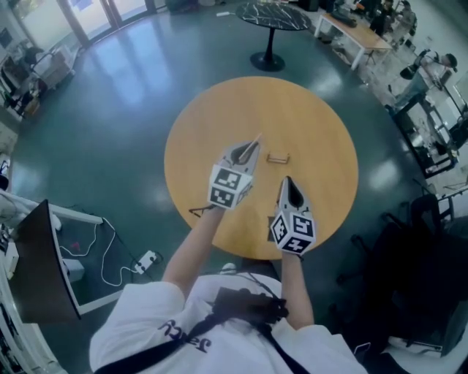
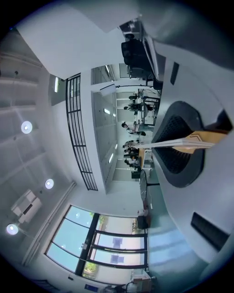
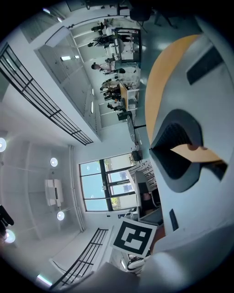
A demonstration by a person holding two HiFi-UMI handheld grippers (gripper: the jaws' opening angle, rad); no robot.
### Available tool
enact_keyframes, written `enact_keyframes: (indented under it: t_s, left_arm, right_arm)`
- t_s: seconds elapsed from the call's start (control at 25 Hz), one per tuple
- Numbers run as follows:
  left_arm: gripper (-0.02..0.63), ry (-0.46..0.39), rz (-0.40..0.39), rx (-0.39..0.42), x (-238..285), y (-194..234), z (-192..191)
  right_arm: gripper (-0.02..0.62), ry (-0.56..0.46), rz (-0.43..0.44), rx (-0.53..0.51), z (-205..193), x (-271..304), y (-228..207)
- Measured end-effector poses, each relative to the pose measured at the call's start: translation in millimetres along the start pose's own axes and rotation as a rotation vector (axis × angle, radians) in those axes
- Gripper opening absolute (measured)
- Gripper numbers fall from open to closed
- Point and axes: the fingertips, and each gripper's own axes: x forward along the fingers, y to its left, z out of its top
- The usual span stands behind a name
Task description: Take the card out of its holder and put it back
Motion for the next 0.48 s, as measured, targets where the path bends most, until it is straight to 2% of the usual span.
enact_keyframes:
  t_s: [0.48]
  left_arm:
    - [0.026, -0.065, 0.088, -0.011, -69, -42, -6]
  right_arm:
    - [0.017, -0.041, -0.031, -0.004, 2, -40, 7]
